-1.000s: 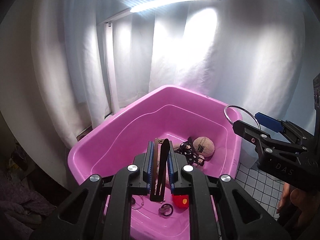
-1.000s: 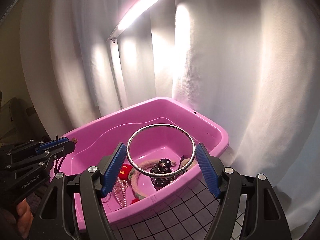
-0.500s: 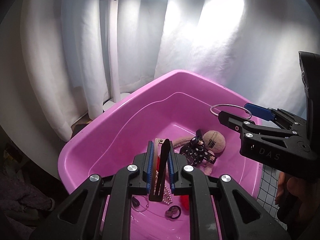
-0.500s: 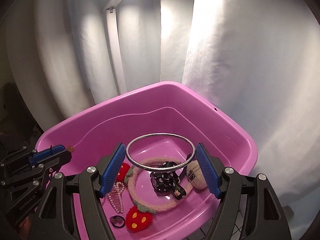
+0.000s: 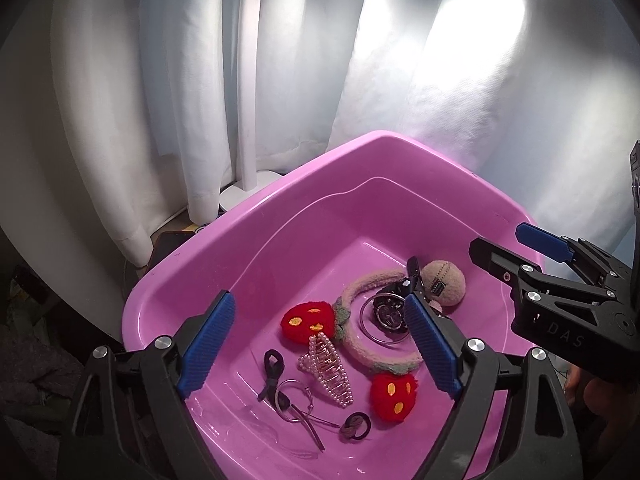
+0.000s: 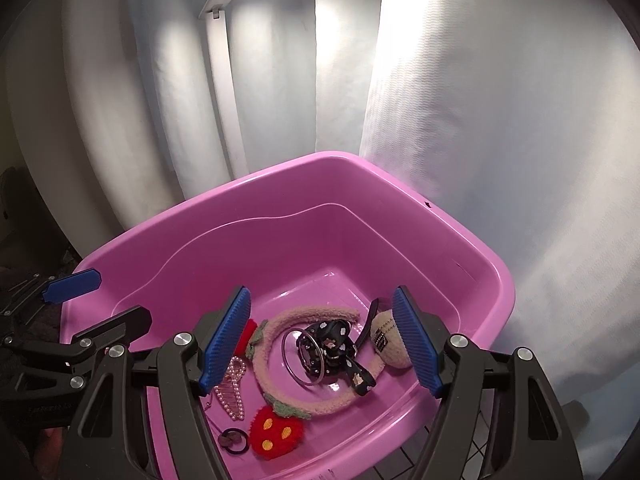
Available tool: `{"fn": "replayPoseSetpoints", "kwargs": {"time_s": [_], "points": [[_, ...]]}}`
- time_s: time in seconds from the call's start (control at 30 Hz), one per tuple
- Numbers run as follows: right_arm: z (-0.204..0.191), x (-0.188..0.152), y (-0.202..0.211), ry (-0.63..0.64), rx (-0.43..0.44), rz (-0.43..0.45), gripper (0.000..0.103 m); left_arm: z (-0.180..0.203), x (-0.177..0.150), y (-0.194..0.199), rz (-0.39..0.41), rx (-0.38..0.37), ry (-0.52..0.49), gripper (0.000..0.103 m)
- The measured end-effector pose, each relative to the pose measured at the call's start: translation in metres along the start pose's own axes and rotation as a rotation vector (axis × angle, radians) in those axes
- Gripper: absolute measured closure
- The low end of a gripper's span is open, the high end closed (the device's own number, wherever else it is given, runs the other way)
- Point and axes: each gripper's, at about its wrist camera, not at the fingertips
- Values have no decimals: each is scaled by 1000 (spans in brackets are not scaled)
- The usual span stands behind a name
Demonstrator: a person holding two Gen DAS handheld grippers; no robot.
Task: Organize jewelry
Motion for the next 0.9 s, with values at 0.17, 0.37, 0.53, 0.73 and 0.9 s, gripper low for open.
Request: {"fn": "replayPoseSetpoints", "kwargs": {"time_s": [0.17,0.37,0.53,0.73,0.9], "points": [[-1,-2,2,-3,-1,0,33,2,1,1,-6,11,-8,18],[-4,-5,5,-5,-3,-2,33,3,1,3,-9,44,-20,16],[-6,-7,6,-17,-1,-13,33,0,1,5,-15,73,-11,15],[-10,-12,9,-28,-2,-30,33,-1,2,6,-24,85,-12,15],[-13,-17,13,-33,3,-33,33,-2,1,7,-28,112,-19,15]]}}
Point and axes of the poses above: each gripper's, at about its wrist camera, not at the fingertips, and y roughly against the way its jaws point, z to its right, x to its top, and after that the axes turned 13 degrees about x, right-handed
